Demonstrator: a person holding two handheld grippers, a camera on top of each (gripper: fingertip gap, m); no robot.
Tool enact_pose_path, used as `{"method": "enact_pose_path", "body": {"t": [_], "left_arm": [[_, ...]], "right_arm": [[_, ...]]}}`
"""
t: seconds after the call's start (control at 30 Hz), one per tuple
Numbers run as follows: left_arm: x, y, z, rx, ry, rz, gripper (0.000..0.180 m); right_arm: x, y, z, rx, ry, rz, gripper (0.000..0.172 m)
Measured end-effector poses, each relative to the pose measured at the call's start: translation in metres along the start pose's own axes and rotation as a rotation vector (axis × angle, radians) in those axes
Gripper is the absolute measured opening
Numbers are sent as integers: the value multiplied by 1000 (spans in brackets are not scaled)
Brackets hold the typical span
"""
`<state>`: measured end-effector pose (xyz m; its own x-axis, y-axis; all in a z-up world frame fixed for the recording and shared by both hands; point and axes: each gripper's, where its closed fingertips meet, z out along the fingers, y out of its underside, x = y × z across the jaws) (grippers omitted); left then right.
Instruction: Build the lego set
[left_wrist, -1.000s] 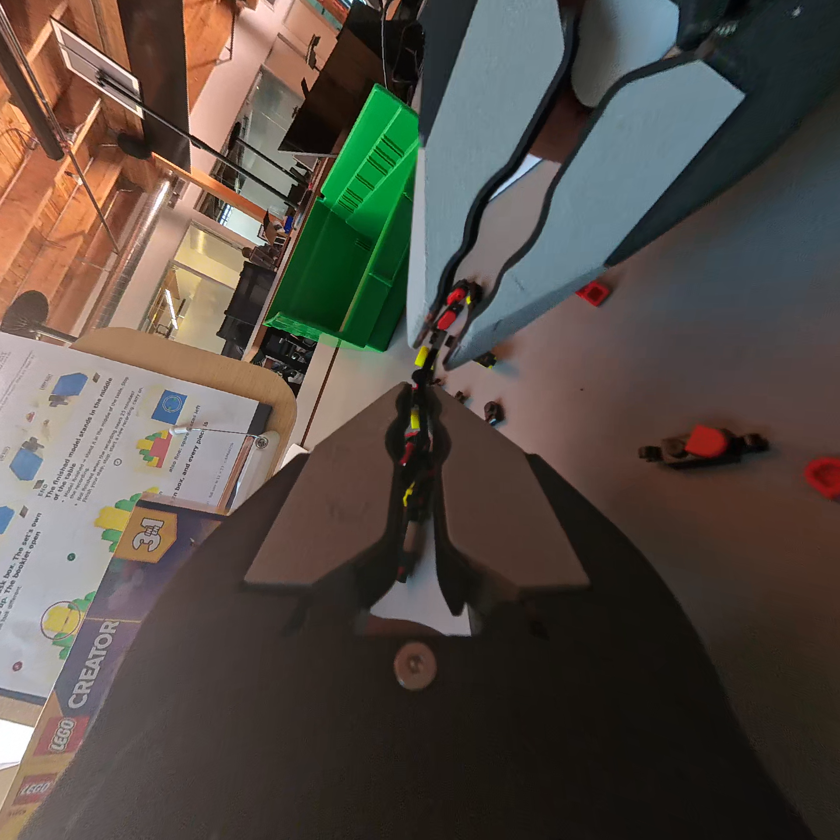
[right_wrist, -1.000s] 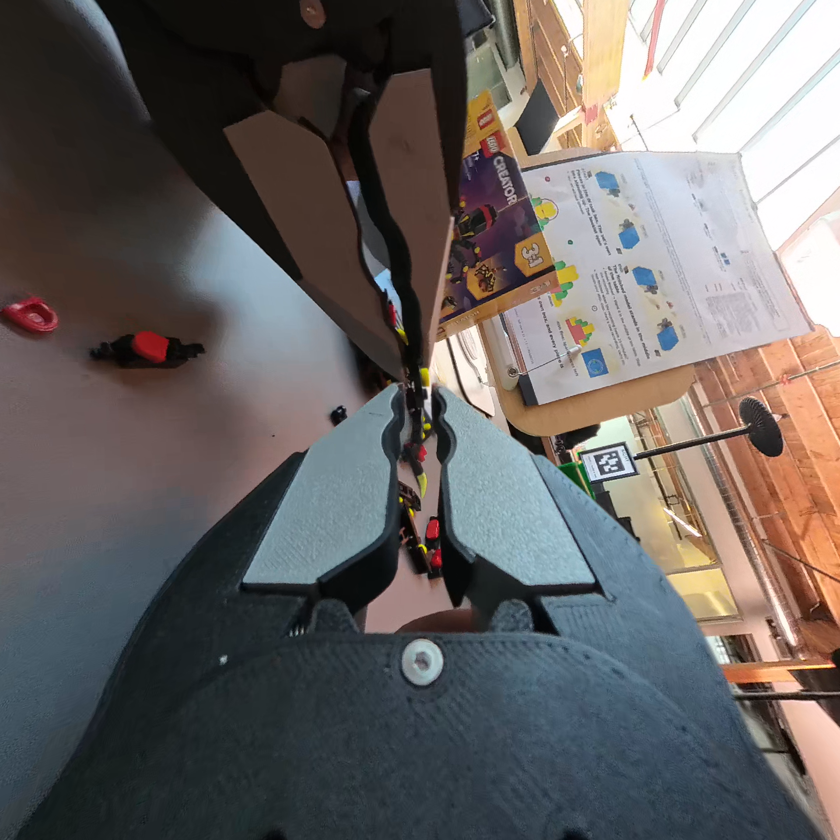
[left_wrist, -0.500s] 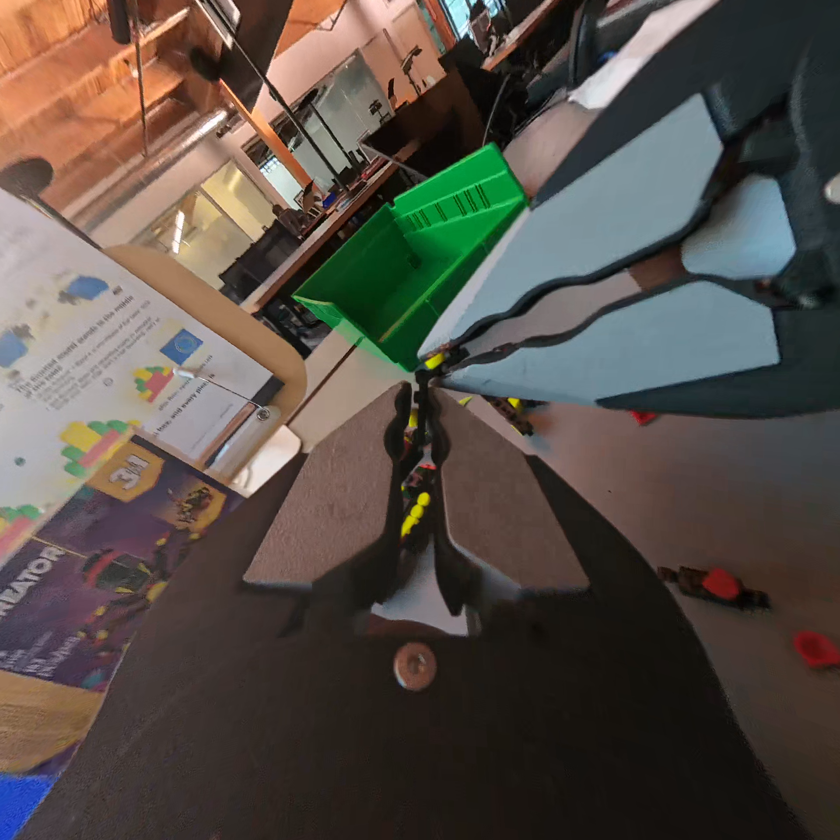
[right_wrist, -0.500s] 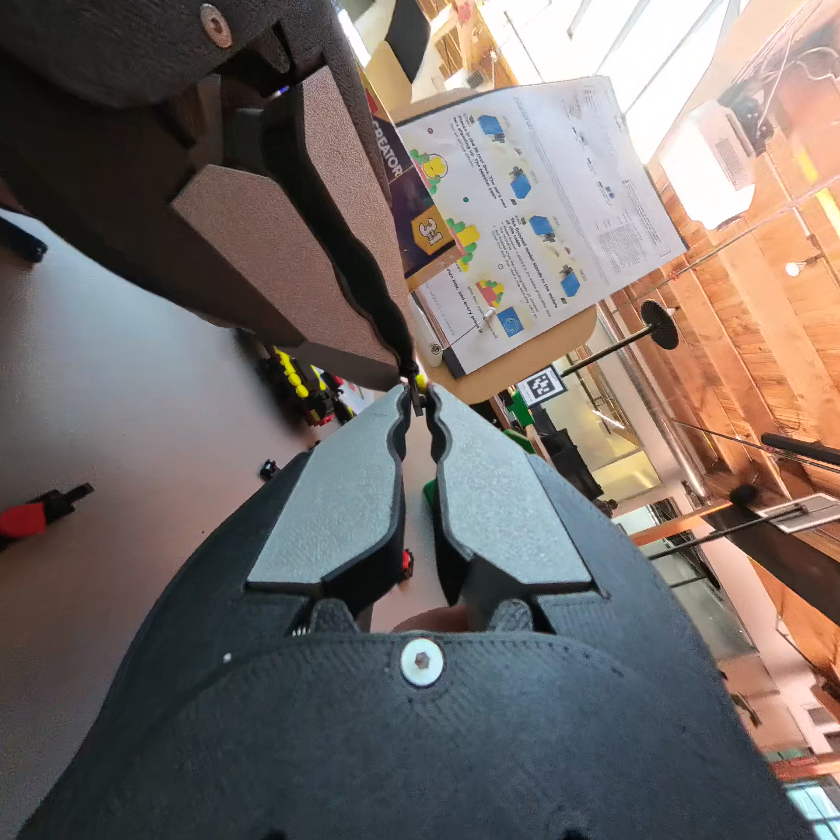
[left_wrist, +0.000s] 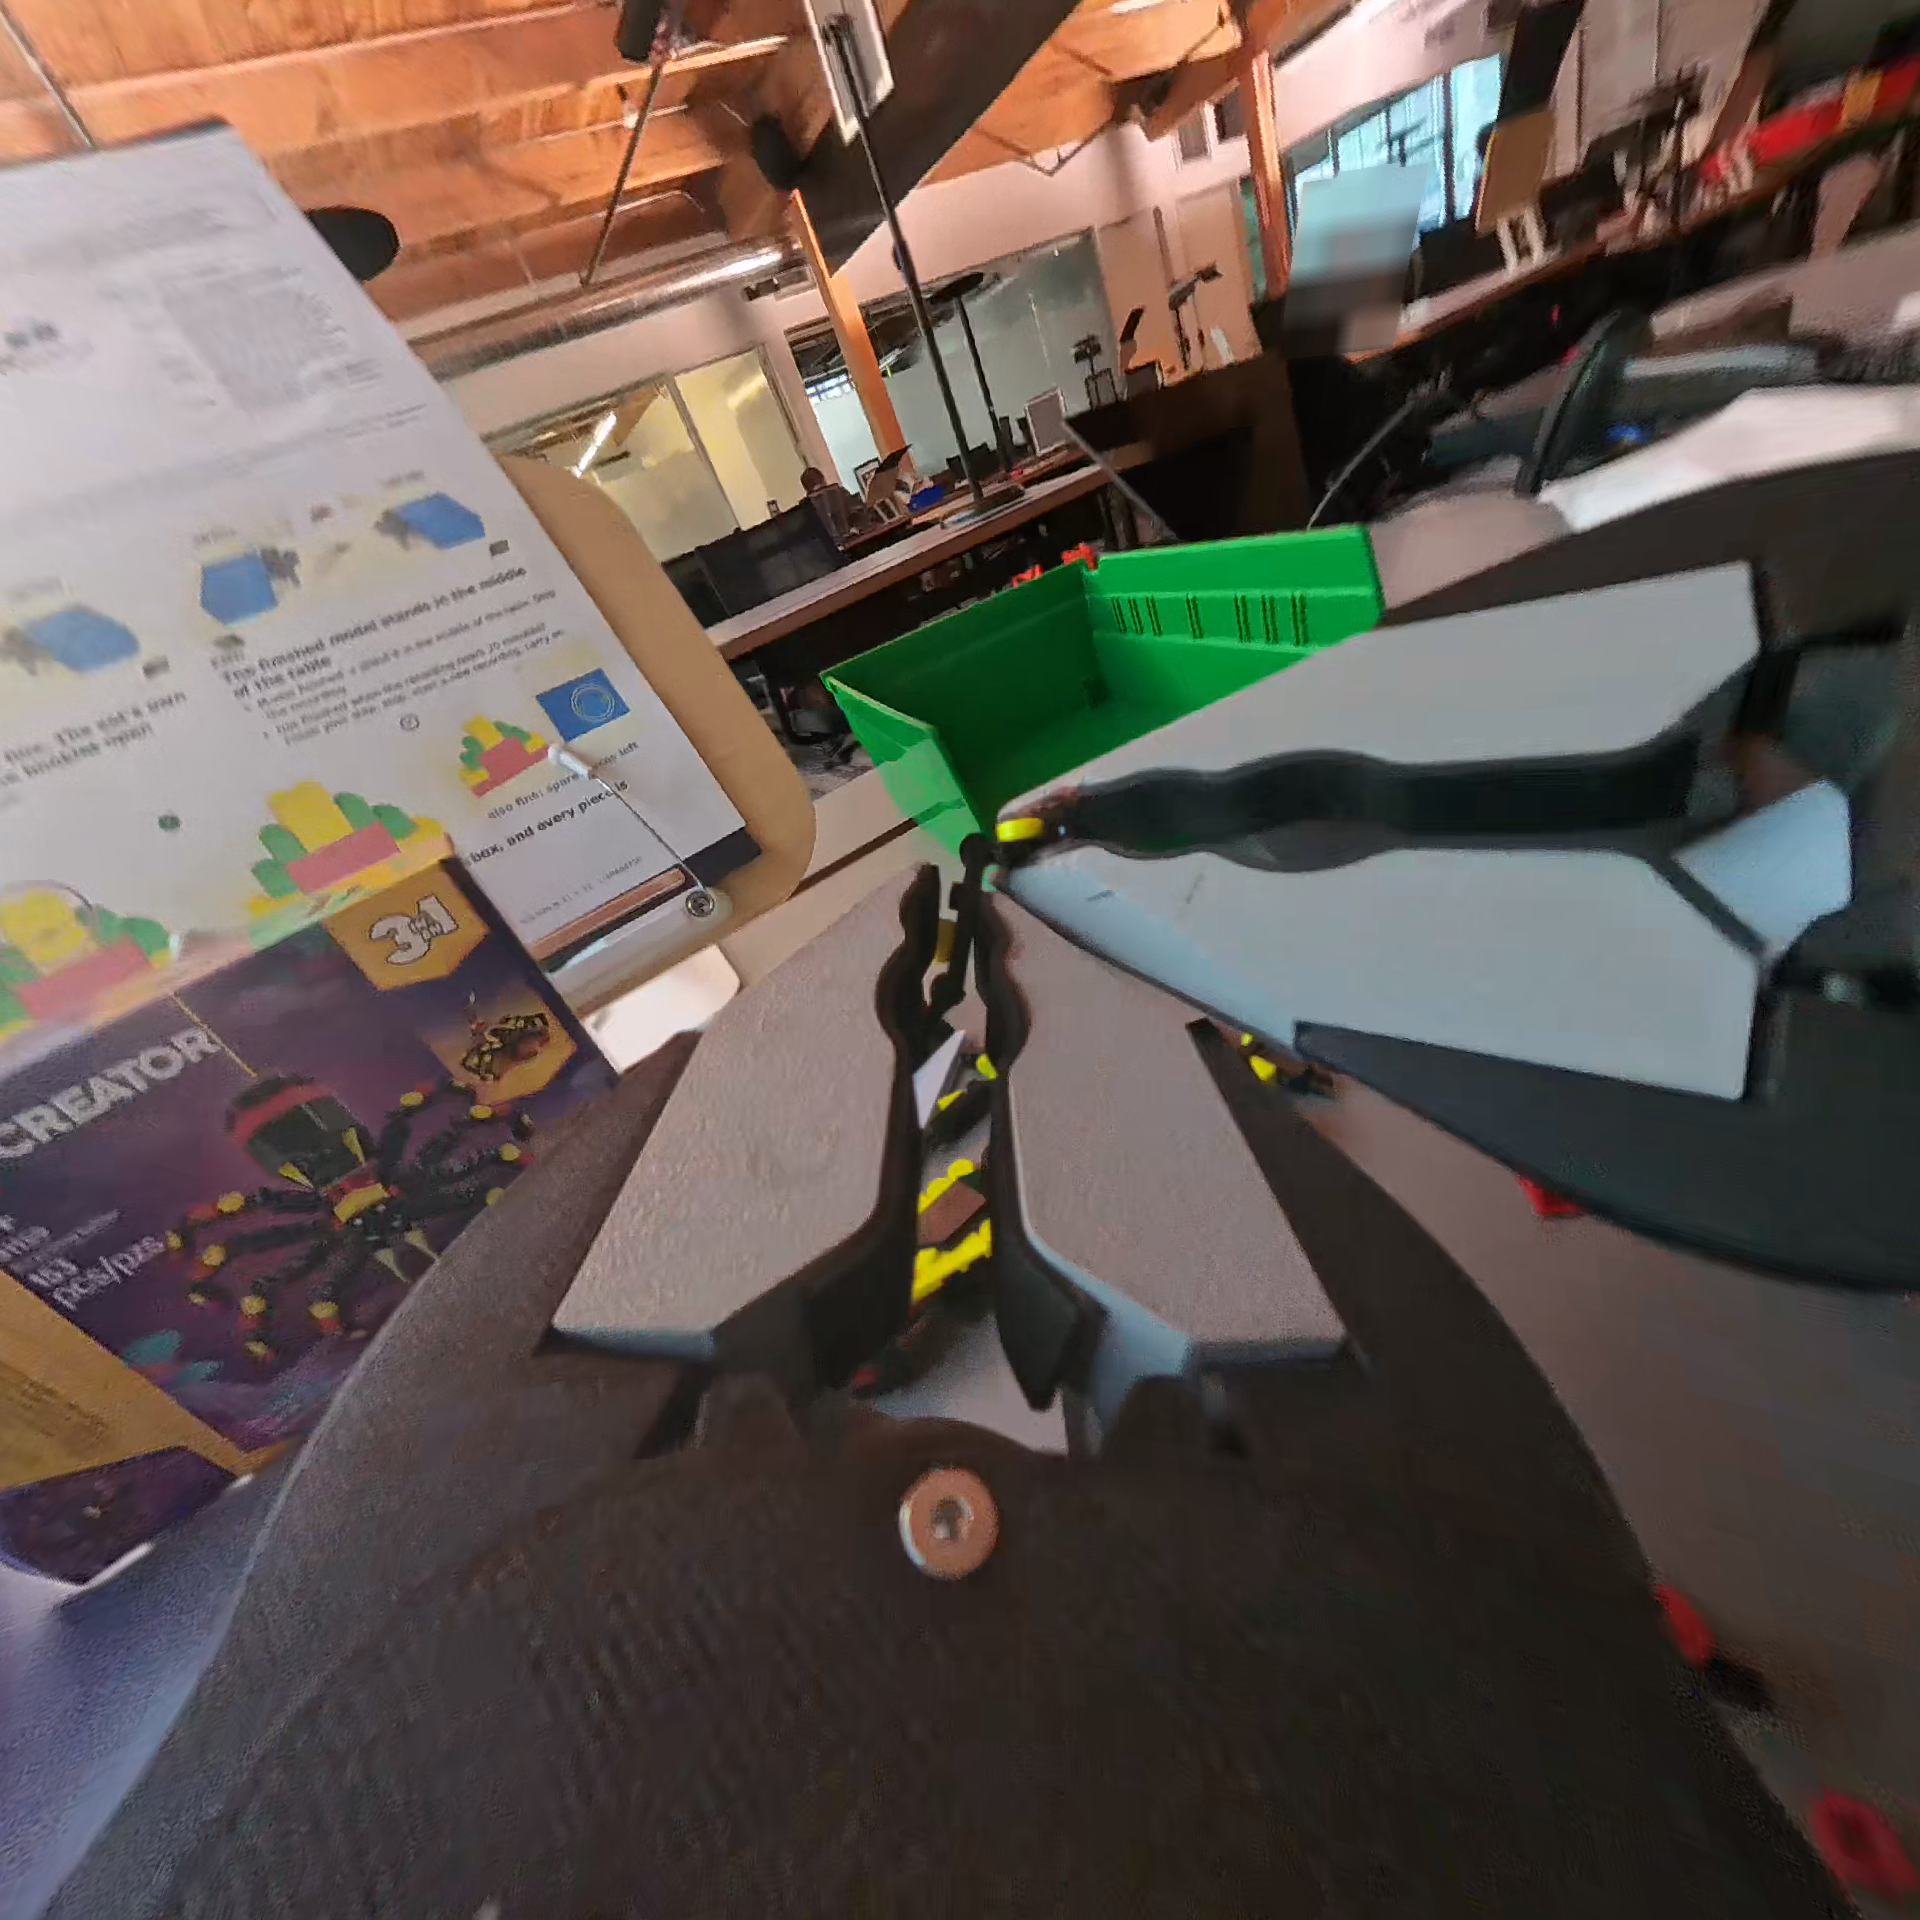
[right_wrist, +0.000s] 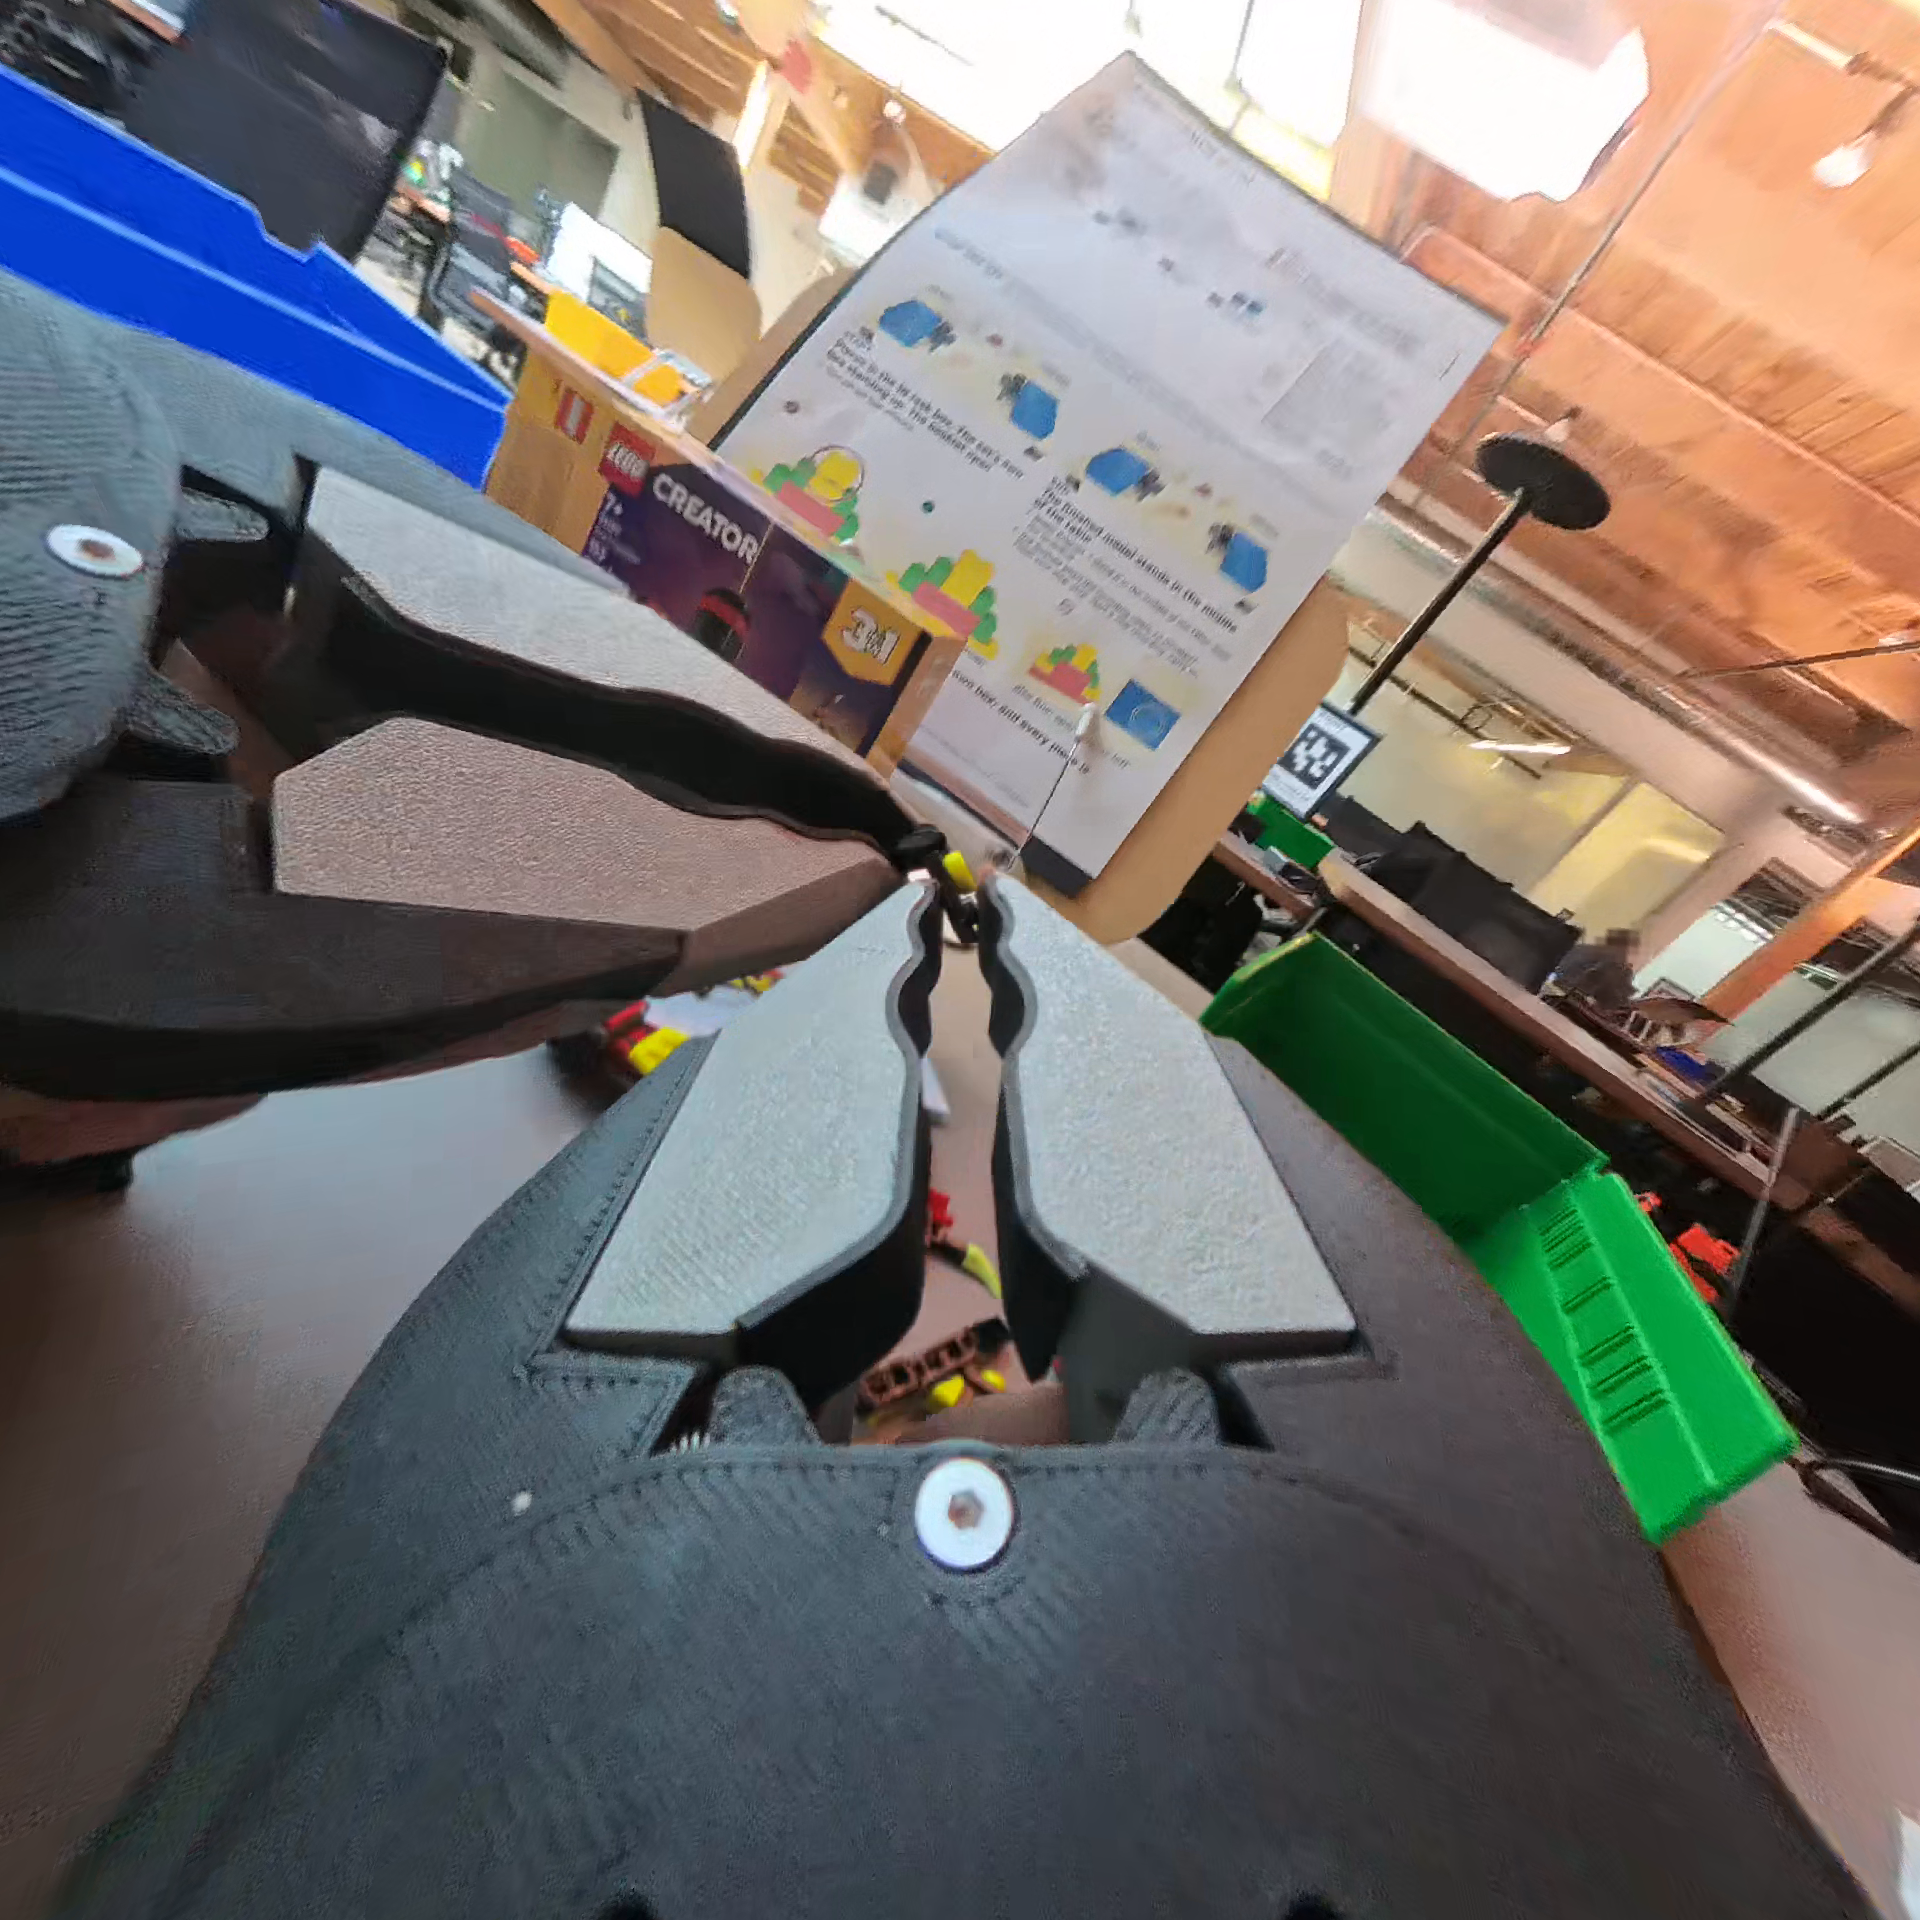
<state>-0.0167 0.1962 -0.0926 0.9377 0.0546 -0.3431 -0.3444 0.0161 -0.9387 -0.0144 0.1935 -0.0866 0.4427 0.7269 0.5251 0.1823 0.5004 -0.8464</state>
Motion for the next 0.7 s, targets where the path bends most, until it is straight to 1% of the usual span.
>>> {"method": "enact_pose_path", "body": {"t": [0.03,0.07,0.13,0.17,0.2,0.27,0.33,0.37,0.43,0.5,0.53,0.57,0.63,0.67,0.7], "left_arm": [[-5,-2,-1,12,-1,-38,3],[-11,-4,-3,25,-10,-86,3],[-16,-6,-5,42,30,-296,3],[-15,-6,-5,50,54,-360,3],[-15,-10,-6,78,74,-367,3],[-22,-18,-9,125,66,-335,4],[-26,-23,-12,151,63,-347,4],[-28,-26,-14,161,66,-340,4],[-33,-29,-18,180,48,-284,4],[-38,-32,-22,195,7,-204,4],[-40,-33,-23,197,-8,-171,4],[-41,-34,-24,202,-15,-149,4],[-39,-35,-25,204,-16,-115,4],[-38,-33,-23,196,-15,-100,4],[-37,-30,-22,184,-14,-89,4]], "right_arm": [[-1,-5,3,11,13,13,3],[-1,-10,5,32,22,53,2],[-3,-23,8,71,13,168,2],[-5,-30,8,101,4,208,2],[-7,-38,7,136,-5,219,2],[-4,-42,3,161,35,139,2],[6,-39,-1,176,101,60,2],[10,-35,-1,162,112,50,2],[12,-24,0,131,85,13,2],[10,-16,-3,133,34,-73,3],[6,-10,-3,128,-19,-96,3],[-1,-5,-5,122,-91,-93,3],[-13,9,-8,81,-248,-29,4],[-17,13,-10,62,-304,-5,8],[-16,15,-11,52,-321,5,14]]}}
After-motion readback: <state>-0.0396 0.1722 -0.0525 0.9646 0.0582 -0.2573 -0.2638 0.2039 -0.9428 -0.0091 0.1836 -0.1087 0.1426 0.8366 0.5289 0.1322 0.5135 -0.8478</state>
